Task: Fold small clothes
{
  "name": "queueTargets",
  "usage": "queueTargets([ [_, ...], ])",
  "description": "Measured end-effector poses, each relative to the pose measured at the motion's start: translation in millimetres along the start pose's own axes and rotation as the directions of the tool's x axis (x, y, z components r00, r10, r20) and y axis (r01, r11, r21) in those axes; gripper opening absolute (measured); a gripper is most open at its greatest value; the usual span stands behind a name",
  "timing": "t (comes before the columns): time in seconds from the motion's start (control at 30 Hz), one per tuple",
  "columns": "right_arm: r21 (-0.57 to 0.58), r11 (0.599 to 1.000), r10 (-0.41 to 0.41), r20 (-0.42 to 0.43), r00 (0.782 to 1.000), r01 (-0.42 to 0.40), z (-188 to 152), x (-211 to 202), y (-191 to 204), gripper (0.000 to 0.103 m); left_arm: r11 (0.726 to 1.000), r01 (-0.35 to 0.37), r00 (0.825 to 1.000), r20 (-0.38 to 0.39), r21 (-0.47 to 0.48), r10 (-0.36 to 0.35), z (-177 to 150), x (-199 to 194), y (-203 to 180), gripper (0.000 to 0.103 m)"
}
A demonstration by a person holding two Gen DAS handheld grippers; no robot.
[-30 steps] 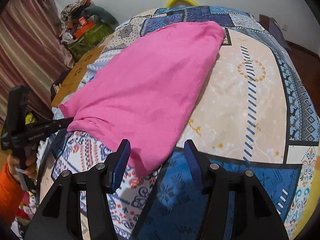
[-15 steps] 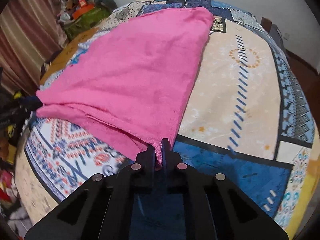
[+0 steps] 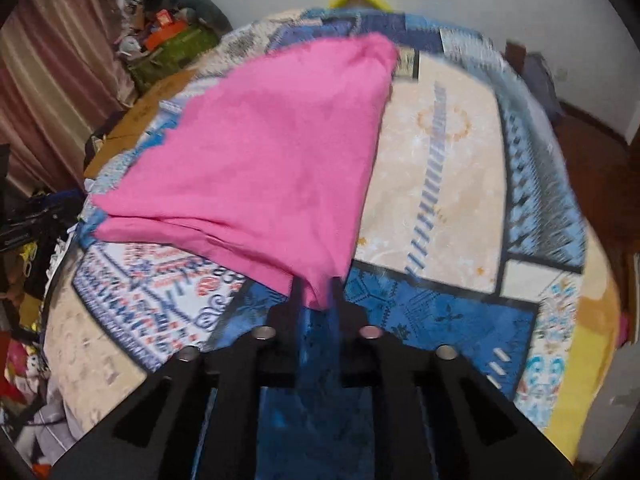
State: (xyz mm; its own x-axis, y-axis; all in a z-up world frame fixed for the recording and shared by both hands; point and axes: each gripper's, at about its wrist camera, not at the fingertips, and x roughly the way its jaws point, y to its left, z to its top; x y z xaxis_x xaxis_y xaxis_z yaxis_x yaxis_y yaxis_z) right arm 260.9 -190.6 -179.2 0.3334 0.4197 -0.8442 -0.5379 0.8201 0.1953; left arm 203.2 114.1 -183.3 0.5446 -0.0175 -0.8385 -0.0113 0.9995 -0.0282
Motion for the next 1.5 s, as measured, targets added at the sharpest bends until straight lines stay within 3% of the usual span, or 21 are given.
queueTargets([
  [0.1, -0.032, 0.999, -0.007, 0.039, 0.999, 0.008, -3.1, -18.6, 8.2, 0.057, 0.998, 0.020, 1.000, -0.012, 0.066, -0.019, -8.5, 0.9, -15.3, 0.065],
  [0.17, -0.067, 0.997, -0.023, 0.064, 0.998, 0.027, -7.1, -25.6, 15.5, 0.066, 0.993, 0.024, 0.999, -0.026, 0.113, -0.022, -13.8, 5.0, -26.9, 0.065],
  [0.33, -0.144, 0.988, -0.052, 0.041, 0.998, 0.057, -12.7, -14.4, 27.5, 0.067, 0.977, -0.010, 1.000, -0.011, 0.214, 0.012, -17.5, 11.9, -49.8, 0.067],
  [0.47, -0.229, 0.968, -0.103, 0.001, 0.995, 0.100, -11.3, 7.8, 35.9, 0.067, 0.974, 0.009, 0.999, -0.037, 0.225, -0.001, -6.3, 21.2, -57.0, 0.068],
  [0.53, -0.267, 0.957, -0.120, -0.013, 0.993, 0.112, -8.1, 20.3, 38.6, 0.067, 0.968, 0.007, 0.999, -0.038, 0.250, 0.002, -1.9, 25.5, -61.6, 0.072],
  [0.6, -0.288, 0.950, -0.136, -0.029, 0.990, 0.122, -4.2, 31.1, 39.3, 0.067, 0.958, -0.025, 0.999, -0.016, 0.286, 0.031, 1.1, 29.7, -67.8, 0.089],
  [0.63, -0.294, 0.948, -0.141, -0.038, 0.989, 0.124, -2.8, 35.2, 39.2, 0.067, 0.952, -0.036, 0.999, -0.005, 0.304, 0.039, 2.0, 31.2, -70.3, 0.091],
  [0.8, -0.279, 0.956, -0.107, -0.062, 0.992, 0.086, 8.8, 48.9, 34.1, 0.067, 0.939, -0.004, 1.000, -0.005, 0.344, 0.006, 10.0, 42.0, -78.5, 0.092],
  [0.87, -0.210, 0.976, -0.077, -0.104, 0.992, 0.054, 11.4, 56.5, 28.6, 0.066, 0.930, 0.001, 1.000, -0.004, 0.369, 0.000, 12.5, 45.2, -83.2, 0.083],
  [0.97, -0.126, 0.992, -0.005, -0.113, 0.994, -0.009, 10.8, 59.4, 23.4, 0.047, 0.908, 0.014, 1.000, 0.011, 0.419, -0.020, 10.4, 46.1, -93.0, 0.063],
  [1.03, -0.139, 0.990, -0.024, -0.089, 0.996, 0.012, 8.4, 57.2, 27.1, 0.023, 0.899, 0.023, 0.999, 0.015, 0.437, -0.033, 7.4, 45.6, -96.7, 0.049],
  [1.1, -0.162, 0.986, -0.041, -0.076, 0.996, 0.029, 5.2, 54.7, 33.2, 0.012, 0.899, 0.033, 0.999, 0.006, 0.437, -0.039, 4.9, 44.7, -99.8, 0.032],
  [1.2, -0.208, 0.977, -0.055, -0.069, 0.996, 0.039, -0.6, 47.7, 40.8, 0.009, 0.916, 0.028, 1.000, -0.016, 0.401, -0.023, 6.7, 42.5, -98.0, 0.012],
  [1.3, -0.186, 0.983, -0.010, -0.054, 0.998, 0.000, -1.9, 34.5, 39.4, 0.008, 0.949, 0.073, 0.997, -0.044, 0.306, -0.063, 8.4, 36.3, -84.1, 0.010],
  [1.5, -0.179, 0.982, 0.060, 0.012, 0.998, -0.057, -0.5, 2.1, 44.4, 0.007, 0.965, 0.152, 0.988, -0.052, 0.214, -0.144, 1.7, 3.6, -72.9, 0.009],
])
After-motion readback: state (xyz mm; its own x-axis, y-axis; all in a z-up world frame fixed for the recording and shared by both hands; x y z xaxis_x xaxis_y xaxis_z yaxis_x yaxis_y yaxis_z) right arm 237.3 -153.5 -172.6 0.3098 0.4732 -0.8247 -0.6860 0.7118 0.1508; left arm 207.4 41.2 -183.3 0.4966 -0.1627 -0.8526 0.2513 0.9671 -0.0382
